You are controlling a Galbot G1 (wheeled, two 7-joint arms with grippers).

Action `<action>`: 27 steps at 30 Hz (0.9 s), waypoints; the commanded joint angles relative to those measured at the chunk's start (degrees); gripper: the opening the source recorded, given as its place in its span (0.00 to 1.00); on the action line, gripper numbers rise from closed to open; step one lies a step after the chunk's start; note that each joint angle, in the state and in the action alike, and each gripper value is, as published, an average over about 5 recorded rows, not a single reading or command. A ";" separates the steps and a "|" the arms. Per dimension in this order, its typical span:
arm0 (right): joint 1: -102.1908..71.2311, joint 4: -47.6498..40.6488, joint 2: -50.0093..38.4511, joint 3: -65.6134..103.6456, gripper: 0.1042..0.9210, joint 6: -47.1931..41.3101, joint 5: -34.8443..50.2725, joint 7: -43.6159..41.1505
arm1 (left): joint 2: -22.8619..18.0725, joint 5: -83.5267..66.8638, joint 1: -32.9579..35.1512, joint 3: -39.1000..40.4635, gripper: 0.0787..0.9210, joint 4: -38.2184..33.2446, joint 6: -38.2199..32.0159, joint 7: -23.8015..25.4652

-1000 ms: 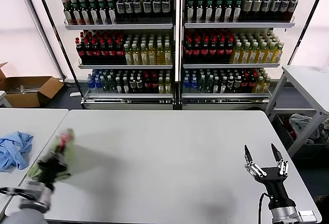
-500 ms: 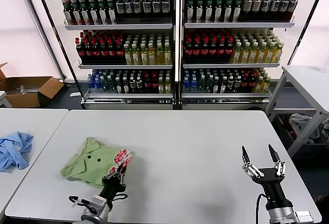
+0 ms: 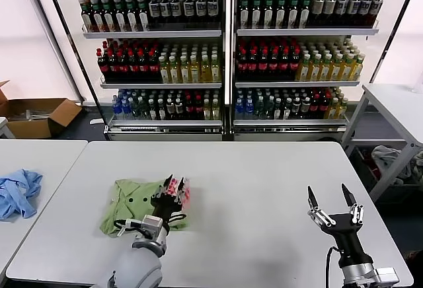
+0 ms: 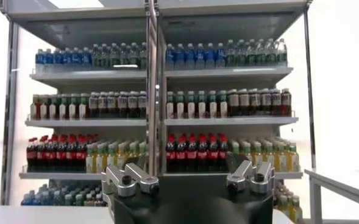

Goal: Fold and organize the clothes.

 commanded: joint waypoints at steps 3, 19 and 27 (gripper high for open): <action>5.85 -0.34 -0.49 -4.46 0.88 -7.96 2.07 -1.39 | 1.59 5.35 -0.41 -0.35 0.51 -9.14 1.62 -4.38; 48.48 -10.30 5.79 -45.86 0.88 -45.54 27.97 10.85 | 0.43 4.39 25.96 -25.71 0.88 -20.36 -5.49 12.49; 50.66 -18.70 11.37 -49.11 0.88 -45.53 26.93 8.13 | -0.66 4.96 26.70 -25.38 0.88 -19.27 -5.51 11.91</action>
